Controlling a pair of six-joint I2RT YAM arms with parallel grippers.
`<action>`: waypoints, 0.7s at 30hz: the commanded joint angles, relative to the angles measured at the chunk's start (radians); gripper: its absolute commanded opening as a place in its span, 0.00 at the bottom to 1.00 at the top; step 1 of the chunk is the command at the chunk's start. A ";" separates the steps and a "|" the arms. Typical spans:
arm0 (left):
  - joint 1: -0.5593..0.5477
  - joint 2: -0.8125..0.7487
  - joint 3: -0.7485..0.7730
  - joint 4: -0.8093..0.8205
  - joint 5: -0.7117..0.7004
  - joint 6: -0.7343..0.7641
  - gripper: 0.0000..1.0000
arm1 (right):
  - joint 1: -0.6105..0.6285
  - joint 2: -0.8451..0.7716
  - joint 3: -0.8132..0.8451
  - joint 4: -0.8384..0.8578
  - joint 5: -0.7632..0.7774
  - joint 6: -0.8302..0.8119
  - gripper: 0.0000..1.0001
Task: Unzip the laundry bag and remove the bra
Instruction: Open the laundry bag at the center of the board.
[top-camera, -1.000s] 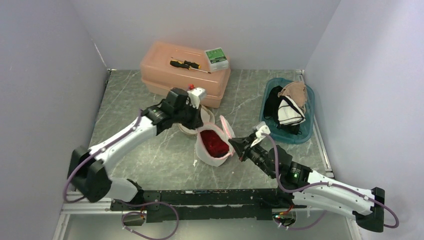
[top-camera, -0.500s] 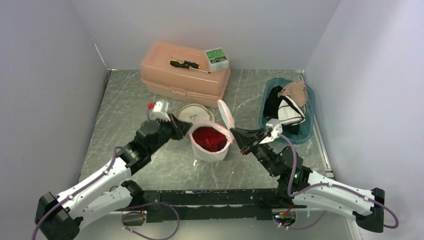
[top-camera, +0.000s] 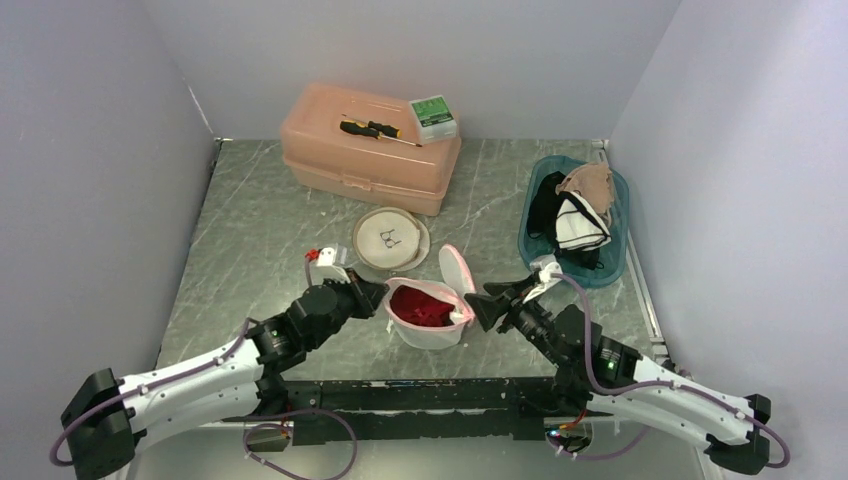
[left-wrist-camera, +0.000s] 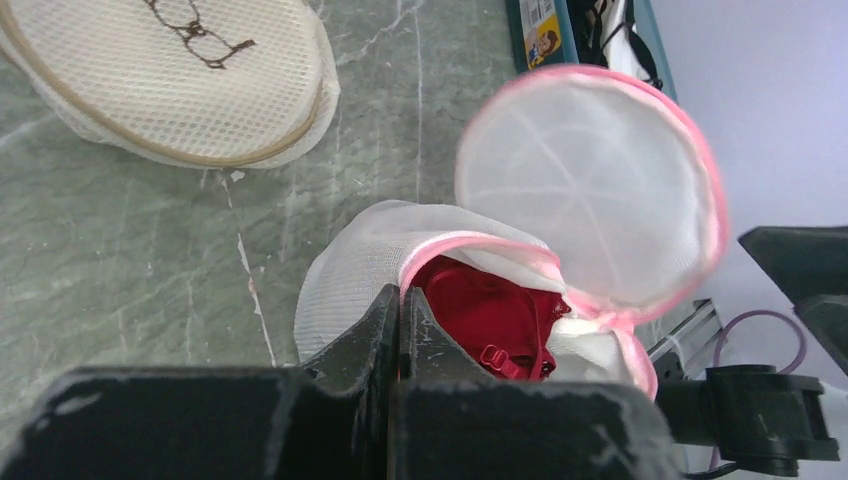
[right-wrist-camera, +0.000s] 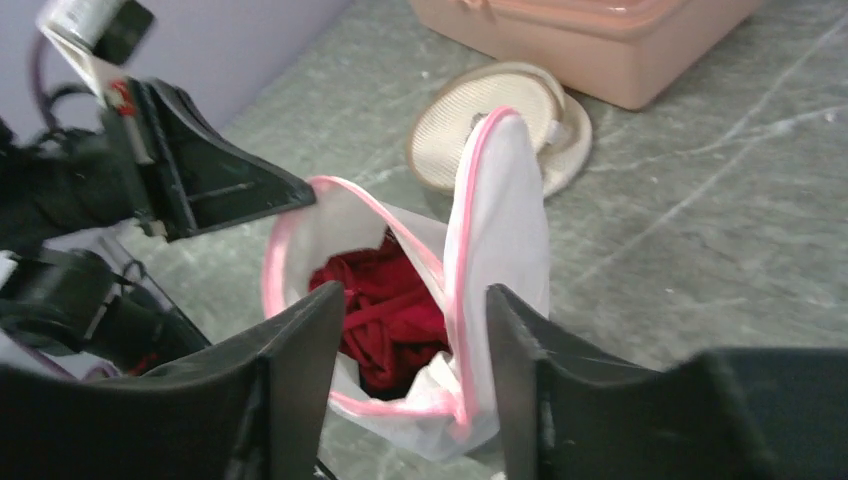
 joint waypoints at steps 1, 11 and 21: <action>-0.045 0.058 0.130 -0.038 -0.061 0.100 0.03 | 0.005 0.027 0.113 -0.253 0.034 0.117 0.64; -0.086 0.079 0.319 -0.260 -0.134 0.346 0.03 | -0.018 0.286 0.411 -0.489 0.113 0.194 0.85; -0.092 0.078 0.359 -0.434 -0.138 0.310 0.03 | -0.305 0.811 0.764 -0.540 -0.259 0.014 0.87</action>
